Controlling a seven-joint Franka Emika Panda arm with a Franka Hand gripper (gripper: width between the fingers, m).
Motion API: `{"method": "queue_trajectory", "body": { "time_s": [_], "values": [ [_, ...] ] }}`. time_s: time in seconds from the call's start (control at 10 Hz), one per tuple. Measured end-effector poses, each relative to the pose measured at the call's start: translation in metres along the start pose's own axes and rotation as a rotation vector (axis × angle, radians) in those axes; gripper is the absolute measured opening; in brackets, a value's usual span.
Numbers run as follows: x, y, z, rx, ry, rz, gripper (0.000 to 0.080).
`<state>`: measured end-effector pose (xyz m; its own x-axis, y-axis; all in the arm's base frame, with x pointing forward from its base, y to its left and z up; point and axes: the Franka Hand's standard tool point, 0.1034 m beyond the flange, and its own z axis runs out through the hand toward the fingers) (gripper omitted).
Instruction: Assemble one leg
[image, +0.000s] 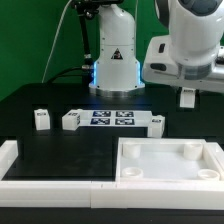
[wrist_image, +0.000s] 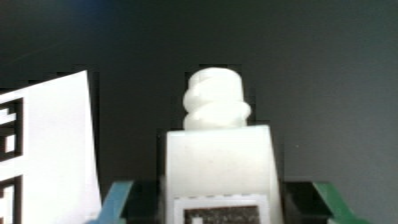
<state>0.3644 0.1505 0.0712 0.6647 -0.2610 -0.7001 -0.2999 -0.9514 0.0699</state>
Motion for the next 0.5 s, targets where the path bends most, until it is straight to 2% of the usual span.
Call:
{"method": "queue_trajectory", "body": {
  "time_s": [0.2, 0.3, 0.5],
  "values": [
    [0.005, -0.003, -0.001, 0.008, 0.047, 0.000, 0.0290],
    [0.011, -0.009, -0.005, 0.022, 0.175, -0.008, 0.0290],
    [0.011, -0.004, -0.011, 0.012, 0.320, -0.061, 0.0290]
  ]
}}
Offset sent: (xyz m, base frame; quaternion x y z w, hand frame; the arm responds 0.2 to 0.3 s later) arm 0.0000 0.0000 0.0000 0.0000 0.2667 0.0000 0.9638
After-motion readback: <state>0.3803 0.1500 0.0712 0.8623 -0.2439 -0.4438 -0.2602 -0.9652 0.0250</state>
